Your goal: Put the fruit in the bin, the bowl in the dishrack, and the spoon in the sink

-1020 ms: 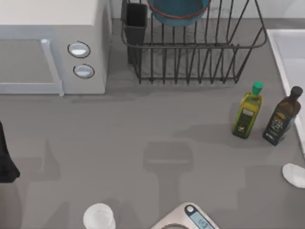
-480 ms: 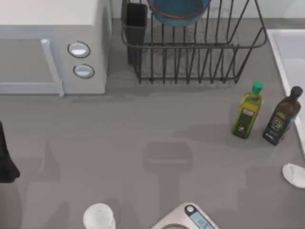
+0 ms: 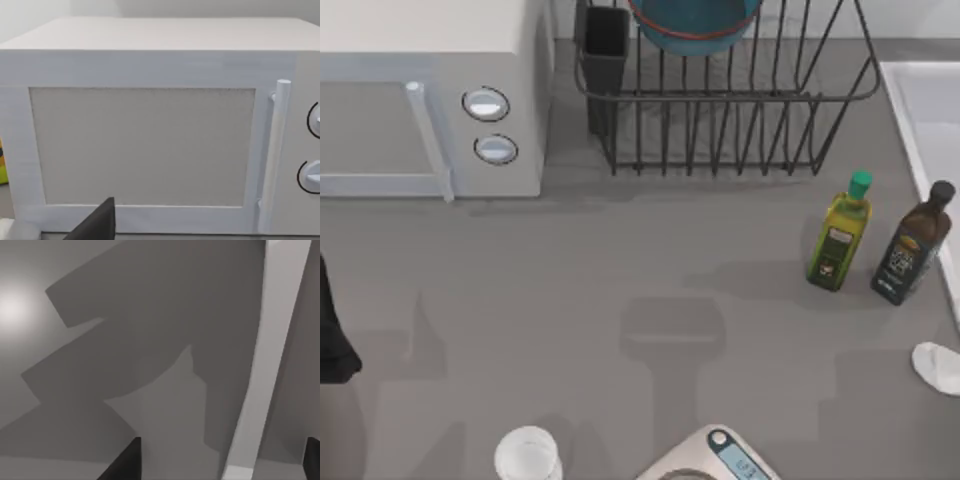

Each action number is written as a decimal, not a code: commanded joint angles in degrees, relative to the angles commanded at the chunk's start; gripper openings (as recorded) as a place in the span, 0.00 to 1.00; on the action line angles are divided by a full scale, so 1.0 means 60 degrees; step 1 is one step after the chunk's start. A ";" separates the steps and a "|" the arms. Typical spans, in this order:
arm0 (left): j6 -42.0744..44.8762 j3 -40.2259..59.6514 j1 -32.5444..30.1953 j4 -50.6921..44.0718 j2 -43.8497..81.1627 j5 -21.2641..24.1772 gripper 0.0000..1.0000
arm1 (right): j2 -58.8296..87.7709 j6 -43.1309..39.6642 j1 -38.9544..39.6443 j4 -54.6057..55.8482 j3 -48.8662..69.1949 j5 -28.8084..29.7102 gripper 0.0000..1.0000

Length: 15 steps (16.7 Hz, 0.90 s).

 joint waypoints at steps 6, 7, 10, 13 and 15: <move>0.0000 0.0000 0.0000 0.0000 0.0000 0.0000 1.00 | -0.0658 0.0362 0.0039 -0.0993 0.0368 -0.0075 0.00; 0.0000 0.0000 0.0000 0.0000 0.0000 0.0000 1.00 | -0.0664 0.0360 0.0034 -0.1019 0.0394 -0.0075 0.00; 0.0000 0.0000 0.0000 0.0000 0.0000 0.0000 1.00 | -0.0916 0.0321 -0.0006 -0.1695 0.0930 -0.0074 0.00; 0.0000 0.0000 0.0000 0.0000 0.0000 0.0000 1.00 | -0.1442 0.0290 -0.0013 -0.3257 0.1788 -0.0073 0.00; 0.0000 0.0000 0.0000 0.0000 0.0000 0.0000 1.00 | -0.1797 0.0274 -0.0026 -0.4340 0.2385 -0.0073 0.00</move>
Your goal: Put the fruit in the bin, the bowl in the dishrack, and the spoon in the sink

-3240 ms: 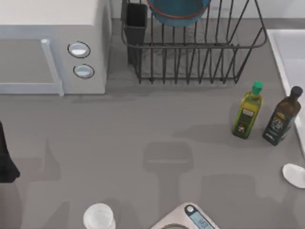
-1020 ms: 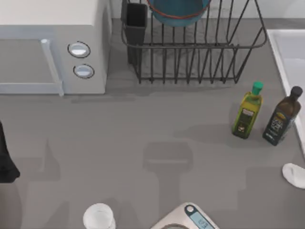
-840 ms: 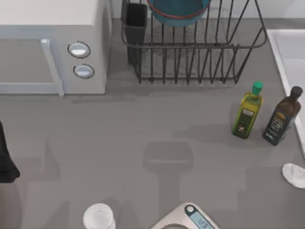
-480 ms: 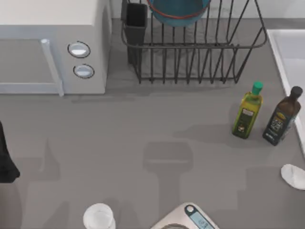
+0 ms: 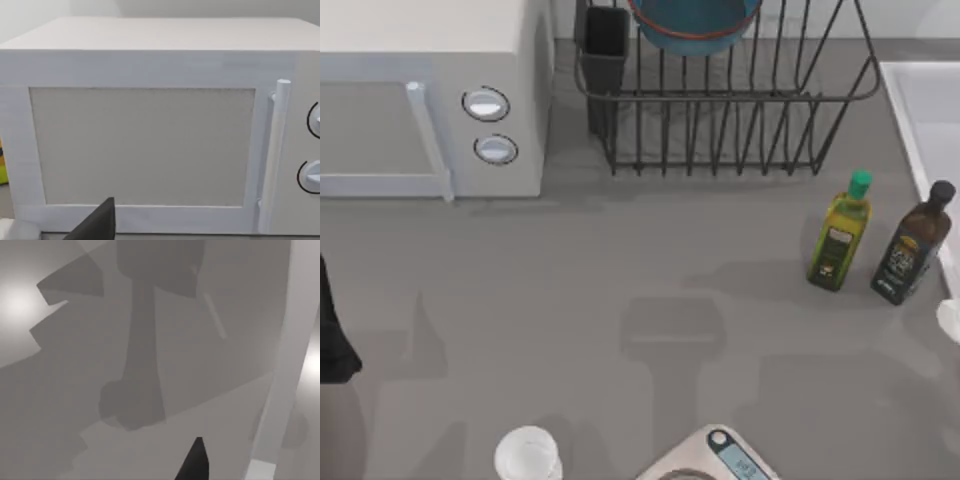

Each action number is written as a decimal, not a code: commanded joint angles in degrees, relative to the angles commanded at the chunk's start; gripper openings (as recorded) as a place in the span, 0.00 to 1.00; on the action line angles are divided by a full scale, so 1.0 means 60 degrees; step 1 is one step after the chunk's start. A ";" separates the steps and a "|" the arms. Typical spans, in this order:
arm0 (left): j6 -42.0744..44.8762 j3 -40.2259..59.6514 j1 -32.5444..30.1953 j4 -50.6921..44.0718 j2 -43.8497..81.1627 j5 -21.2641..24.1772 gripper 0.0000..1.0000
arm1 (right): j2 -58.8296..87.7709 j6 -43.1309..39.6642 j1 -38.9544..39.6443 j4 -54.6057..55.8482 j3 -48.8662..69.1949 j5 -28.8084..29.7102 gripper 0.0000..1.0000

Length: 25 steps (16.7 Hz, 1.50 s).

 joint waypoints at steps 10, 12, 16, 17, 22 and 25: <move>0.0000 0.0000 0.0000 0.0000 0.0000 0.0000 1.00 | -0.0397 0.0030 -0.0004 -0.1020 0.0710 0.0006 0.00; 0.0000 0.0000 0.0000 0.0000 0.0000 0.0000 1.00 | 0.0000 0.0038 -0.0166 -0.1366 0.1177 0.0041 0.00; 0.0000 0.0000 0.0000 0.0000 0.0000 0.0000 1.00 | 0.1616 0.0164 -0.0708 -0.2440 0.3306 0.0152 0.00; 0.0000 0.0000 0.0000 0.0000 0.0000 0.0000 1.00 | 0.2135 0.0201 -0.0852 -0.2753 0.4076 0.0178 0.00; 0.0000 0.0000 0.0000 0.0000 0.0000 0.0000 1.00 | 0.5121 0.0365 -0.1429 -0.4372 0.8665 0.0267 0.00; 0.0000 0.0000 0.0000 0.0000 0.0000 0.0000 1.00 | 0.7022 0.0398 -0.1578 -0.5237 1.1369 0.0283 0.00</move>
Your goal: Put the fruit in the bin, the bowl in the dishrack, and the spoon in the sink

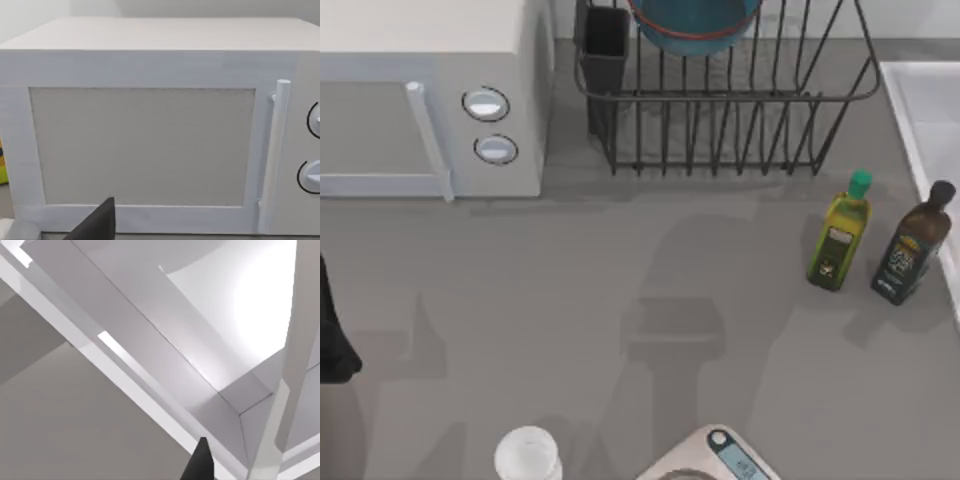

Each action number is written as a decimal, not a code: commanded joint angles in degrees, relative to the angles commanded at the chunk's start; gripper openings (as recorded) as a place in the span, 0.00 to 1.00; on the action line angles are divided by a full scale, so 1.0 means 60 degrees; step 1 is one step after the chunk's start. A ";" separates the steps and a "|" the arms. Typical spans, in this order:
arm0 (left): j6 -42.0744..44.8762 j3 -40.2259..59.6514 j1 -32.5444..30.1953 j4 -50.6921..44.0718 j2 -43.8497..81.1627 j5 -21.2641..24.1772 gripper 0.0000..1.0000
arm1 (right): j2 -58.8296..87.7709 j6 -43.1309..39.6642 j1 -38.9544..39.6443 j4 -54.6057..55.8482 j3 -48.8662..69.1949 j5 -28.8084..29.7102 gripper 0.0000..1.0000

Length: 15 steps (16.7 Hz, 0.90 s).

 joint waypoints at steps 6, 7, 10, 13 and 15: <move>0.0000 0.0000 0.0000 0.0000 0.0000 0.0000 1.00 | 0.3276 -0.0145 0.0265 -0.1116 0.4588 -0.0046 0.00; 0.0000 0.0000 0.0000 0.0000 0.0000 0.0000 1.00 | 0.3708 -0.0194 0.0379 -0.1212 0.5180 -0.0065 0.00; 0.0000 0.0000 0.0000 0.0000 0.0000 0.0000 1.00 | 0.4730 -0.0358 0.0775 -0.1356 0.6575 -0.0129 0.00; 0.0000 0.0000 0.0000 0.0000 0.0000 0.0000 1.00 | 0.5322 -0.0501 0.1125 -0.1356 0.7447 -0.0205 0.00; 0.0000 0.0000 0.0000 0.0000 0.0000 0.0000 1.00 | 0.5422 -0.0525 0.1257 -0.1275 0.7699 -0.0258 0.00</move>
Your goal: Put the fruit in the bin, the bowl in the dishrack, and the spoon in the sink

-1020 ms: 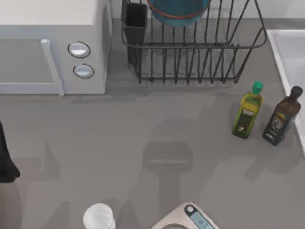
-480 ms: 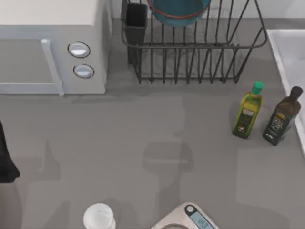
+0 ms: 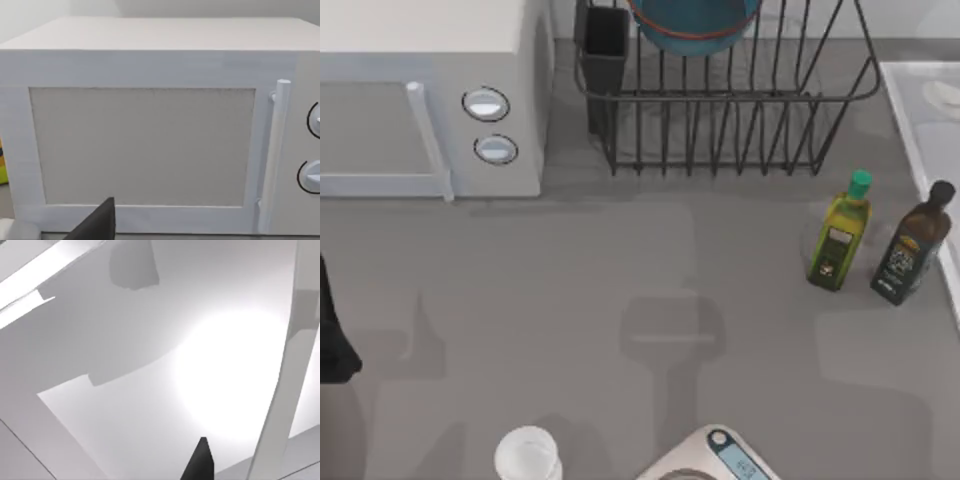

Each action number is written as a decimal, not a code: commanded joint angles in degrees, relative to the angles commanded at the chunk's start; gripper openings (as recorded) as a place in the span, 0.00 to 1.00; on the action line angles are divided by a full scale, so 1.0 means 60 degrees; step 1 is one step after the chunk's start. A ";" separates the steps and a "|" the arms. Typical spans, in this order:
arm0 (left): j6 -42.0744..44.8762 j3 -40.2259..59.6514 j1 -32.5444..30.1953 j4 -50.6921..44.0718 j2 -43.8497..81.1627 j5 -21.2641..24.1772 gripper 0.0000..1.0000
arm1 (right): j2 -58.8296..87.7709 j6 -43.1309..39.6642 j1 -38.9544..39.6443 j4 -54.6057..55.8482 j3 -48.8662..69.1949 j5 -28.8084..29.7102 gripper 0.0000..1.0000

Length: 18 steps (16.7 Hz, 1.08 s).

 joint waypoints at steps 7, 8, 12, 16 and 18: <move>0.0000 0.0000 0.0000 0.0000 0.0000 0.0000 1.00 | -0.0015 0.0021 -0.0027 0.0046 -0.0014 -0.0003 0.00; 0.0000 0.0000 0.0000 0.0000 0.0000 0.0000 1.00 | -0.0070 0.0020 -0.0020 0.0158 -0.0140 -0.0004 0.00; 0.0000 0.0000 0.0000 0.0000 0.0000 0.0000 1.00 | -0.0562 0.0002 0.0039 0.1192 -0.1649 -0.0013 0.00; 0.0000 0.0000 0.0000 0.0000 0.0000 0.0000 1.00 | -0.1130 0.0026 0.0034 0.2514 -0.3766 -0.0026 0.00; 0.0000 0.0000 0.0000 0.0000 0.0000 0.0000 1.00 | -0.1329 0.0020 0.0041 0.2954 -0.4274 -0.0030 0.00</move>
